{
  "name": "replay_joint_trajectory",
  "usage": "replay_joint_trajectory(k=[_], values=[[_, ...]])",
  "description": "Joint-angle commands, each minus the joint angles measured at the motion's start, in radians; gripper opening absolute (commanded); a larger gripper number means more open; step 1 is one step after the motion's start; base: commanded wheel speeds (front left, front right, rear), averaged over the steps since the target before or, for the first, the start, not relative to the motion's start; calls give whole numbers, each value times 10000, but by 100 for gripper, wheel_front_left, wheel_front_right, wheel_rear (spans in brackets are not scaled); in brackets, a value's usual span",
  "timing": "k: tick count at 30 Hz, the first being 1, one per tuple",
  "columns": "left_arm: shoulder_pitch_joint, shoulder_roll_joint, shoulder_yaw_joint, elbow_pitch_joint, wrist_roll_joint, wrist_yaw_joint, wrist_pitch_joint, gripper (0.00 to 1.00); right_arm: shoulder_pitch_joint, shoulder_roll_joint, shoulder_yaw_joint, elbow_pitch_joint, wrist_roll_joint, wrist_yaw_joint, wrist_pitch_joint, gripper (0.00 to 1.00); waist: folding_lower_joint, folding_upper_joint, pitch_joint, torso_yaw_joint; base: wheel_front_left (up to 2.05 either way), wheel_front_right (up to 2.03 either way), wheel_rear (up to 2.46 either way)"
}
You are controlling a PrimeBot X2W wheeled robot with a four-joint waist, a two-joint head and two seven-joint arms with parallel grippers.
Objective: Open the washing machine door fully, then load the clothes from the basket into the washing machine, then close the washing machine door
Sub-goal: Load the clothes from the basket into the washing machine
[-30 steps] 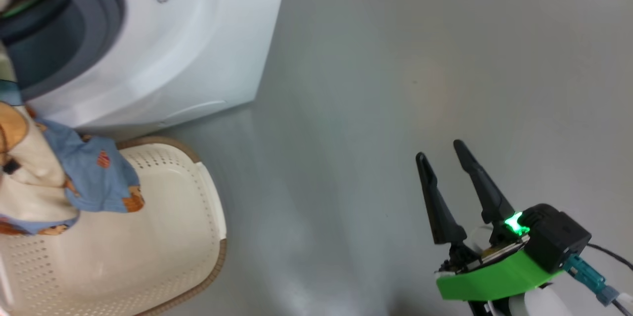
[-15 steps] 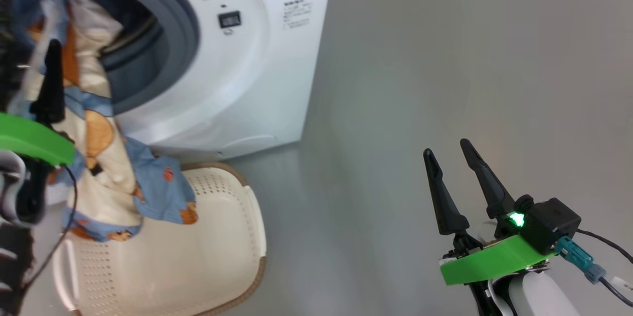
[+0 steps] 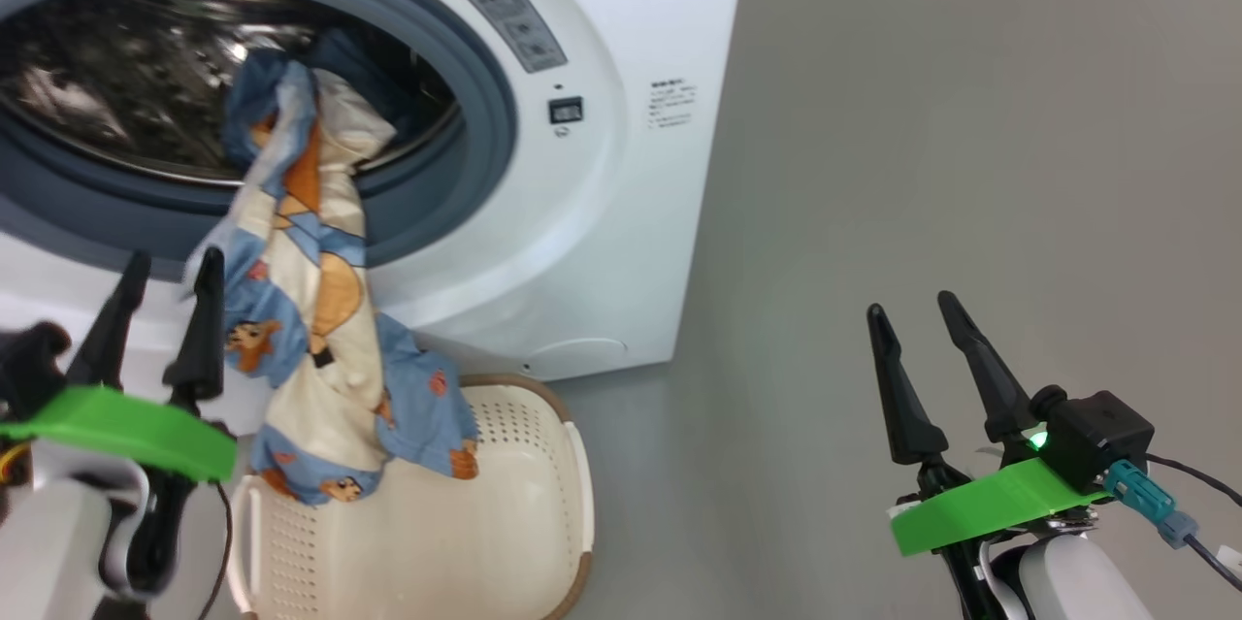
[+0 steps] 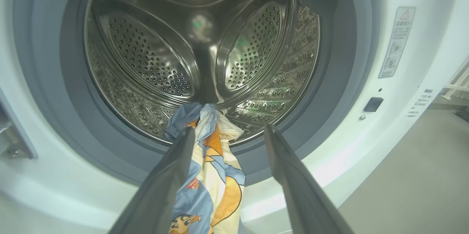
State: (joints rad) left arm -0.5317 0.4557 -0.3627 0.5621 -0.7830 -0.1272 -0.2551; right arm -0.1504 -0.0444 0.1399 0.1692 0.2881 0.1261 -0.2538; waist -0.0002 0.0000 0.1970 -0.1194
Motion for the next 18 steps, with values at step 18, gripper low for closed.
replay_joint_trajectory(k=[18], values=[[3072, -191, 2671, -2287, 1417, 121, -66, 100, 143, -58, 1, 217, -337, 46, -80, 100, 2, 0, -1160, 1032, 0, 0, 0]])
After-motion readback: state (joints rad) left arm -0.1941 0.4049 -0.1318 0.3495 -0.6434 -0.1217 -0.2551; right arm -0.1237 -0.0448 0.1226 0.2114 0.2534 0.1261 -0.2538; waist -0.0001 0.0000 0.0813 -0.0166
